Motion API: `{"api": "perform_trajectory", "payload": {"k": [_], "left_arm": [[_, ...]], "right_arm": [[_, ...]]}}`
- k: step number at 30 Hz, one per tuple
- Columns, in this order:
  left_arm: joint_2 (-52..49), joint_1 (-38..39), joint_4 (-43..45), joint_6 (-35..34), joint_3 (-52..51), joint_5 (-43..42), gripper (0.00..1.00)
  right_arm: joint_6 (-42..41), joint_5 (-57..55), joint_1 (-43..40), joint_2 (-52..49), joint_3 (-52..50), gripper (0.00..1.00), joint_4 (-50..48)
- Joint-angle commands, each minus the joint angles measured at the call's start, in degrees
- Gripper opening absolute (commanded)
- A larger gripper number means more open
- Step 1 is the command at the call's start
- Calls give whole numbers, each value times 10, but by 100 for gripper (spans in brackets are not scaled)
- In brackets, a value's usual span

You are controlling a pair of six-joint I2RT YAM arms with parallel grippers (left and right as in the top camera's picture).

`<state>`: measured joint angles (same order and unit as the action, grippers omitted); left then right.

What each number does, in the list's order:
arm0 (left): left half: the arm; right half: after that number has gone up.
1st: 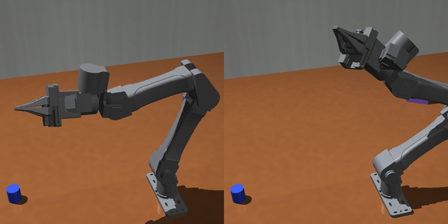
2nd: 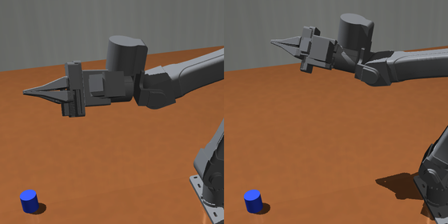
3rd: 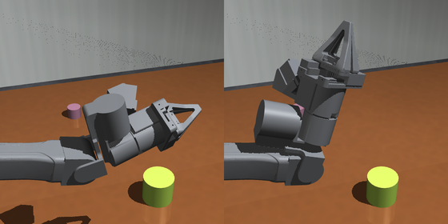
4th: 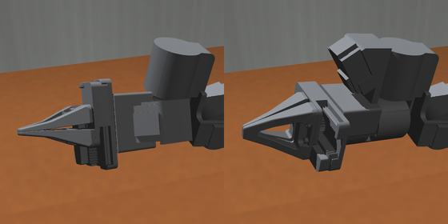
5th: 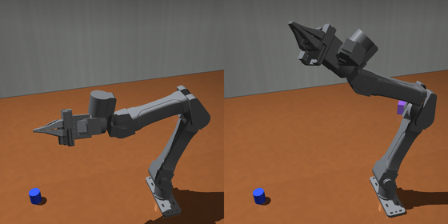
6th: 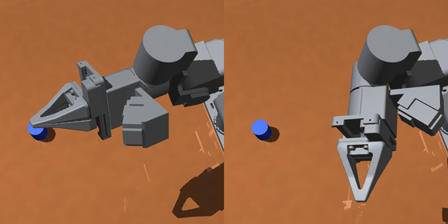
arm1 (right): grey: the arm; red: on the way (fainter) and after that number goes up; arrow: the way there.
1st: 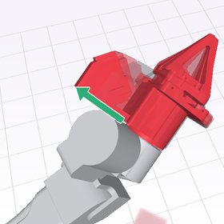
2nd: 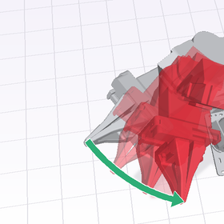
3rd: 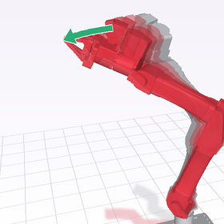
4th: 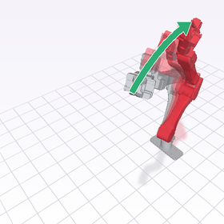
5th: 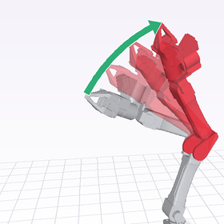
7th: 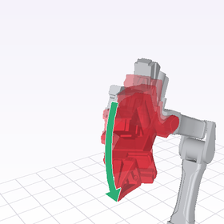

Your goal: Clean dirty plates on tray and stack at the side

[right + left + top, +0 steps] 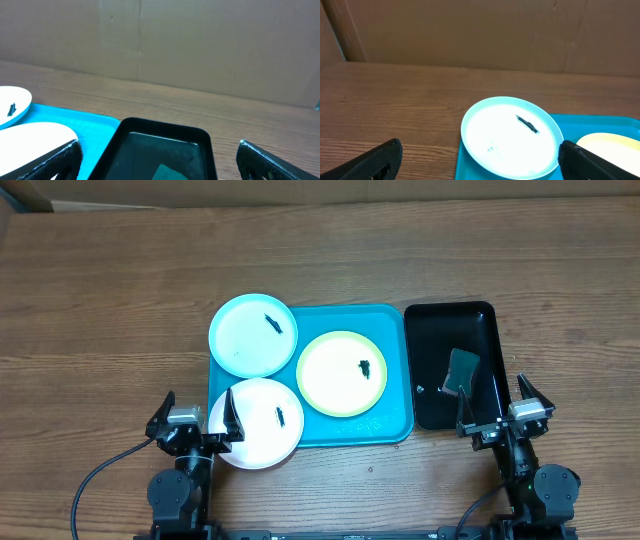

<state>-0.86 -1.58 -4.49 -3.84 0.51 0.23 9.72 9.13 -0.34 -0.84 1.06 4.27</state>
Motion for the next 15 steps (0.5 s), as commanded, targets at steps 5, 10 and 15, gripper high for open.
{"api": "perform_trajectory", "payload": {"k": [5, 10, 15], "left_arm": [[6, 0, 15, 0, 6, -49, 100], [-4, 0, -143, -41, 123, -126, 100], [-106, 0, -388, -45, 326, -150, 100]], "right_arm": [[2, 0, -2, 7, -6, 100, -3], [2, 0, -2, 7, -6, 100, -3], [2, 0, -2, 7, -6, 100, -3]]}}
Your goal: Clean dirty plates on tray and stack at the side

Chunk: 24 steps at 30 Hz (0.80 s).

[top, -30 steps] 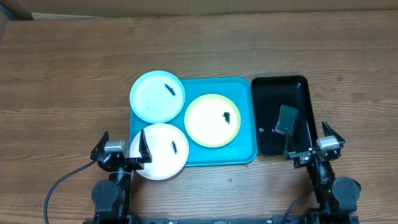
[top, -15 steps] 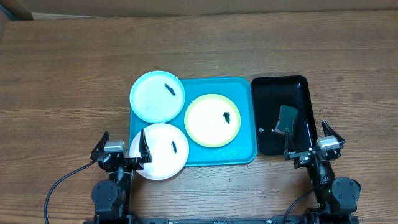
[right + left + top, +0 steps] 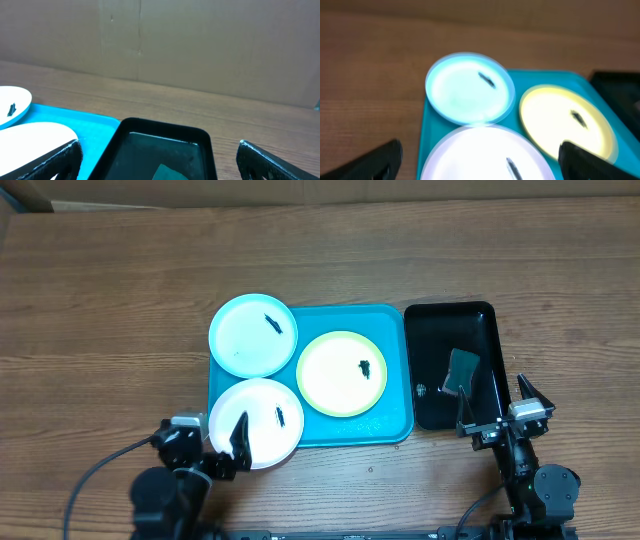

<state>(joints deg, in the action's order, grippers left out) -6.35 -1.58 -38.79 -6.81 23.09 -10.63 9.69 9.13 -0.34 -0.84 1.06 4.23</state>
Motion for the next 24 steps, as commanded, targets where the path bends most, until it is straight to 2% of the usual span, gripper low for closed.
{"api": "perform_trajectory", "payload": {"k": [1, 6, 9, 14, 18, 21, 22, 23, 24], "left_arm": [[-89, 1, -79, -20, 147, -63, 100], [-301, 2, -219, -36, 375, -184, 100], [-429, 3, -323, -35, 505, -212, 100], [-644, 33, -555, -35, 695, -220, 100], [-746, 42, -561, -62, 729, -226, 100], [-811, 42, -549, -43, 729, -228, 97], [-830, 42, -546, -40, 729, -228, 70], [-851, 43, -546, -41, 729, -222, 13], [-865, 44, -547, -41, 729, -218, 4]], "right_arm": [[2, 0, -2, 7, -6, 100, -2], [2, 0, -2, 7, -6, 100, -2], [2, 0, -2, 7, -6, 100, -2], [2, 0, -2, 7, -6, 100, -2], [2, 0, -2, 7, -6, 100, -2], [2, 0, -2, 7, -6, 100, -2], [2, 0, -2, 7, -6, 100, -2], [2, 0, -2, 7, -6, 100, -3], [2, 0, -2, 7, -6, 100, -3]]}}
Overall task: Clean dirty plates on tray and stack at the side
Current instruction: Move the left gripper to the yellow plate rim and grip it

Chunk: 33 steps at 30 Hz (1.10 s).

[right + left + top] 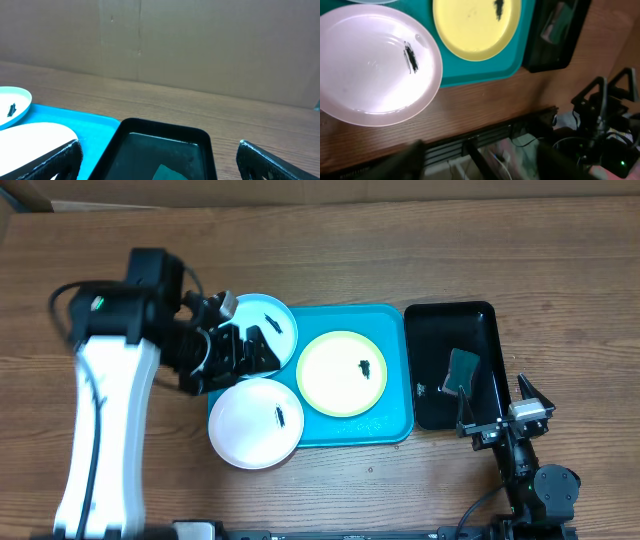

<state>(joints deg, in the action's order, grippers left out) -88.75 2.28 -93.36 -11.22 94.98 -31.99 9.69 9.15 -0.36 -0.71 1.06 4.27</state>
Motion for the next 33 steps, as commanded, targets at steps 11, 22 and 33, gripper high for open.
{"api": "perform_trajectory", "payload": {"k": [11, 22, 33], "left_arm": [[-110, 127, 102, -102, 4, 277, 47], [-176, 165, 119, -117, 2, 287, 34], [-224, 195, 113, -103, 0, 260, 41]], "right_arm": [[2, 0, -2, 5, -6, 100, -3], [2, 0, -2, 5, -6, 100, -3], [-114, 81, 0, 5, -6, 100, -26]]}}
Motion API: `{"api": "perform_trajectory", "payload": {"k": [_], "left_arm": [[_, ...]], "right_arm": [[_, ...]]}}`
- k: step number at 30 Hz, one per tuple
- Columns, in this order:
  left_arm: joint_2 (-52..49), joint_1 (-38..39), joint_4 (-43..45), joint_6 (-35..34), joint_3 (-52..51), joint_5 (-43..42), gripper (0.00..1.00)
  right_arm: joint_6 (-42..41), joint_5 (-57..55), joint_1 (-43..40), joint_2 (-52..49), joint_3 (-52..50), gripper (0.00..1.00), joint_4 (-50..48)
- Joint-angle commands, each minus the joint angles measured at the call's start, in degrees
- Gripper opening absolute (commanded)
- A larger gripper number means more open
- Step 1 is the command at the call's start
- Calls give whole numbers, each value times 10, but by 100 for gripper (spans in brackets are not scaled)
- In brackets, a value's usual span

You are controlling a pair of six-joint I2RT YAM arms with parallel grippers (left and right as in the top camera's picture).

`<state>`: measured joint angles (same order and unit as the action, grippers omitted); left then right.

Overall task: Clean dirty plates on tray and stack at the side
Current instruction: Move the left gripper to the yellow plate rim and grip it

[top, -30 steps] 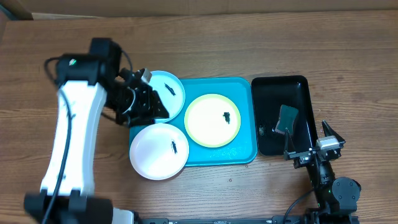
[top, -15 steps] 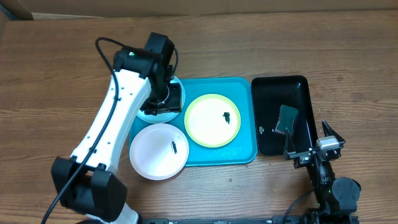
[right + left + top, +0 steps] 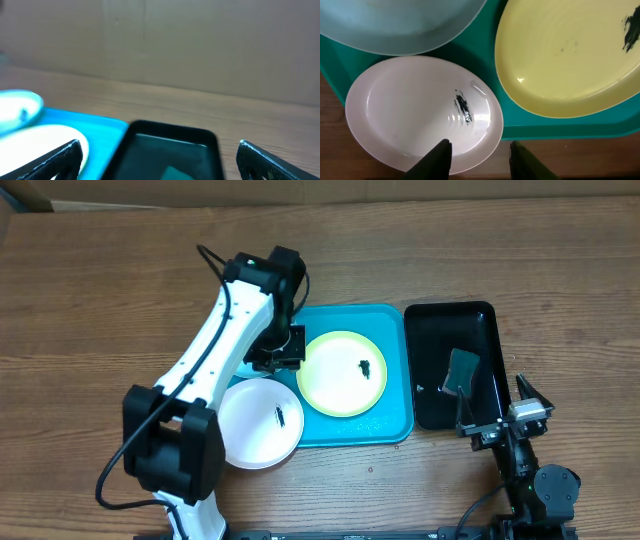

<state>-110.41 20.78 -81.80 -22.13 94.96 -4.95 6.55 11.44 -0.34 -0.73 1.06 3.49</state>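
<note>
Three plates, each with a dark smear, sit on the teal tray (image 3: 390, 425): a yellow plate (image 3: 342, 373), a white plate (image 3: 255, 423) overhanging the tray's front left corner, and a blue plate (image 3: 395, 25) mostly hidden under my left arm in the overhead view. My left gripper (image 3: 277, 358) hangs open over the tray's left part. In the left wrist view the left gripper (image 3: 480, 160) has its fingers spread above the white plate (image 3: 420, 115), with nothing between them. My right gripper (image 3: 505, 420) rests open at the table's front, near the black tray.
A black tray (image 3: 455, 365) lies right of the teal tray and holds a green sponge (image 3: 462, 370). Bare wooden tabletop lies left of the trays and behind them. A cardboard wall rises at the back in the right wrist view.
My left arm was raised at the tray's left side. It now reaches over the tray's left part, with the open gripper much closer above the white plate. The right wrist view is slightly blurred.
Both arms first rested at the table's front edge with grippers open. Then the left arm had lifted a little, its camera tipped down onto the plates. After that it stood high left of the tray, and now it hangs over the plates. The right arm stayed parked.
</note>
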Motion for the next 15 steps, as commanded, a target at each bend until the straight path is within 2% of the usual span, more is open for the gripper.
{"api": "perform_trajectory", "payload": {"k": [1, 4, 8, 12, 15], "left_arm": [[-8, 13, -1, 10, 0, -10, 43], [-9, 18, 11, 11, 0, -14, 47], [-4, 18, 12, 27, 0, -32, 38], [27, 18, 23, 31, 0, -33, 38], [66, 18, 37, 13, 0, -31, 39]], "right_arm": [[-107, 94, -1, 6, -6, 100, -24], [-163, 118, -1, 6, 7, 100, 8], [-188, 111, -1, -3, 71, 100, 71], [-187, 58, -1, -69, 201, 100, 141], [-181, 33, -1, -170, 329, 100, 224]]}}
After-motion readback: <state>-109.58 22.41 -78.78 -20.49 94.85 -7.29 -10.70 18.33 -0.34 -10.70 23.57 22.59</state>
